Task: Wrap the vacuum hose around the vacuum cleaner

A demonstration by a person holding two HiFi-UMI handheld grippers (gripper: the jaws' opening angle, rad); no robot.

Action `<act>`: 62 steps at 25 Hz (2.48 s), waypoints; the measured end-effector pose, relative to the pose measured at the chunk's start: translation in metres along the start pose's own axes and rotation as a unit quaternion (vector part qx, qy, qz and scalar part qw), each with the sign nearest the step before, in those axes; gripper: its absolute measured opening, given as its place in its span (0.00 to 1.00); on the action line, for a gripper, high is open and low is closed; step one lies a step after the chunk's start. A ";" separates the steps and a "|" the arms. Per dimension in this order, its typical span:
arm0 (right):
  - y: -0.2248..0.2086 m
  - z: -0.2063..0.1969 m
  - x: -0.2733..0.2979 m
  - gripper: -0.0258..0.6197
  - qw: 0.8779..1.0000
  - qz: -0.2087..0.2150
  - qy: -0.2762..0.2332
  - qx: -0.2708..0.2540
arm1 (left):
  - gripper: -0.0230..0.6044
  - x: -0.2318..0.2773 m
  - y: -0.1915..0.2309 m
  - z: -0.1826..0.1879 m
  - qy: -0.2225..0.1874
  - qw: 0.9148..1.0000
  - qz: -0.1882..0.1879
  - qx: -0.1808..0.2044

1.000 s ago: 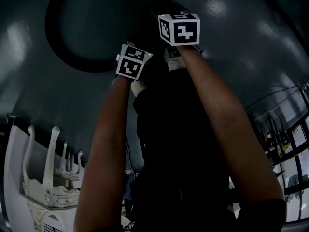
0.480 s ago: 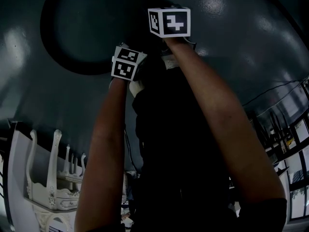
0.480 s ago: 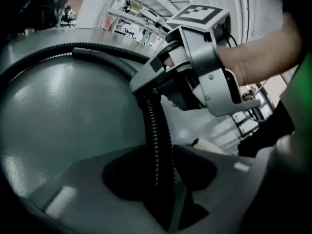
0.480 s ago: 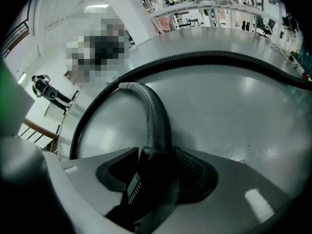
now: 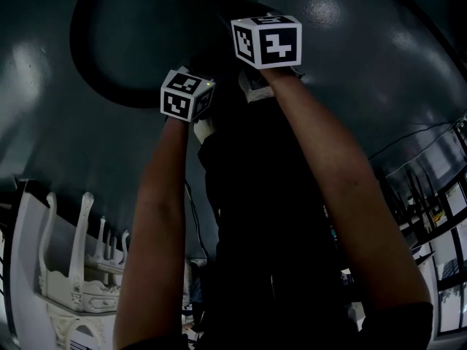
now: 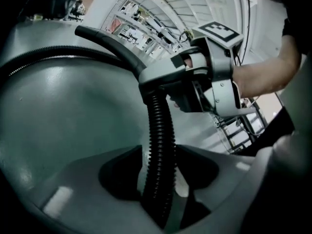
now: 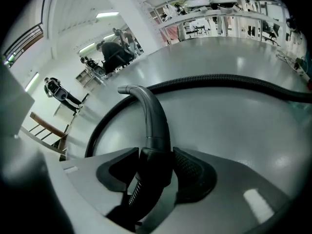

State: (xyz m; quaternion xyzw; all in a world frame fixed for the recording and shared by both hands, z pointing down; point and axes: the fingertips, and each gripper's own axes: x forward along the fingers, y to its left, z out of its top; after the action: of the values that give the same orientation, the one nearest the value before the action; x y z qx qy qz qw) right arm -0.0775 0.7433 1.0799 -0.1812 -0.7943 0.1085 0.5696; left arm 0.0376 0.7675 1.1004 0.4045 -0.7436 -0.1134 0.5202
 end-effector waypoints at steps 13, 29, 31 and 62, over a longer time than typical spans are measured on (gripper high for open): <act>0.022 0.093 -0.112 0.39 0.998 0.026 -0.054 -0.007 | 0.28 -0.023 -0.083 0.103 0.044 0.993 -0.107 0.036; 0.067 0.175 -0.300 0.39 0.993 0.016 -0.108 -0.044 | 0.25 -0.125 -0.233 0.213 0.071 0.988 -0.136 0.035; 0.074 0.180 -0.329 0.39 0.992 0.012 -0.113 -0.050 | 0.25 -0.140 -0.257 0.223 0.073 0.987 -0.140 0.035; 0.080 0.180 -0.675 0.41 0.967 -0.057 -0.249 0.007 | 0.25 -0.262 -0.551 0.286 0.132 0.954 -0.197 0.185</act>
State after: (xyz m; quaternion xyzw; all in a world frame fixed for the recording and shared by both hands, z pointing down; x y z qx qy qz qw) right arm -0.0418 0.5446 0.4068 -0.0985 -0.9193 0.1232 0.3605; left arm 0.0910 0.5281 0.4730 0.6432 -0.5823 -0.0195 0.4968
